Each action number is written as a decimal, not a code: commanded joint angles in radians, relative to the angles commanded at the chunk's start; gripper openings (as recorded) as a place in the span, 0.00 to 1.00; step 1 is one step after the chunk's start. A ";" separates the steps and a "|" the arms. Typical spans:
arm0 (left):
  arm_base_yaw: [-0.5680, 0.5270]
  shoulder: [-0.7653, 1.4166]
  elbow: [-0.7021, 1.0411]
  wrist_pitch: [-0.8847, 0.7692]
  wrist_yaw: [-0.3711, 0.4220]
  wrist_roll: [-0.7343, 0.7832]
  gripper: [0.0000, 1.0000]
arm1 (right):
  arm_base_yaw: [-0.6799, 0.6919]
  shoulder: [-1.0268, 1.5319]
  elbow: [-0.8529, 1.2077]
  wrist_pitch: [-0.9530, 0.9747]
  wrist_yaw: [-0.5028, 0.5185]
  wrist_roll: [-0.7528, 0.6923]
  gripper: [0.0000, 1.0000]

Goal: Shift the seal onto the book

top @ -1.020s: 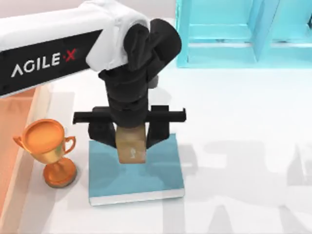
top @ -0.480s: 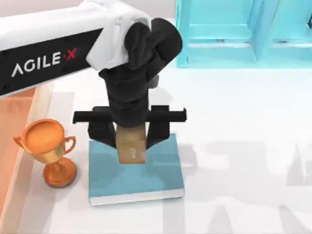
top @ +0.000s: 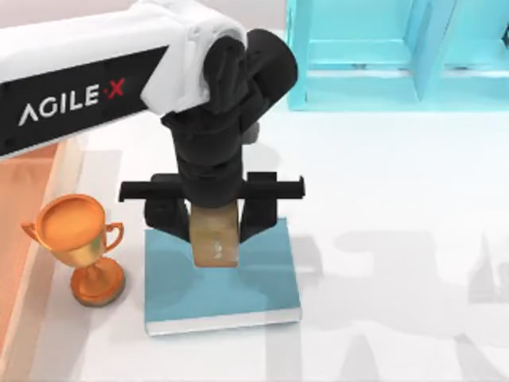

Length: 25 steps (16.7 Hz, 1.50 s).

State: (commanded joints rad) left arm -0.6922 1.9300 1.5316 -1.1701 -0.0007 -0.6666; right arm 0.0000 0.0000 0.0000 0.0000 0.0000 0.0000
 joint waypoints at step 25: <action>0.000 -0.012 0.103 -0.115 0.000 -0.001 1.00 | 0.000 0.000 0.000 0.000 0.000 0.000 1.00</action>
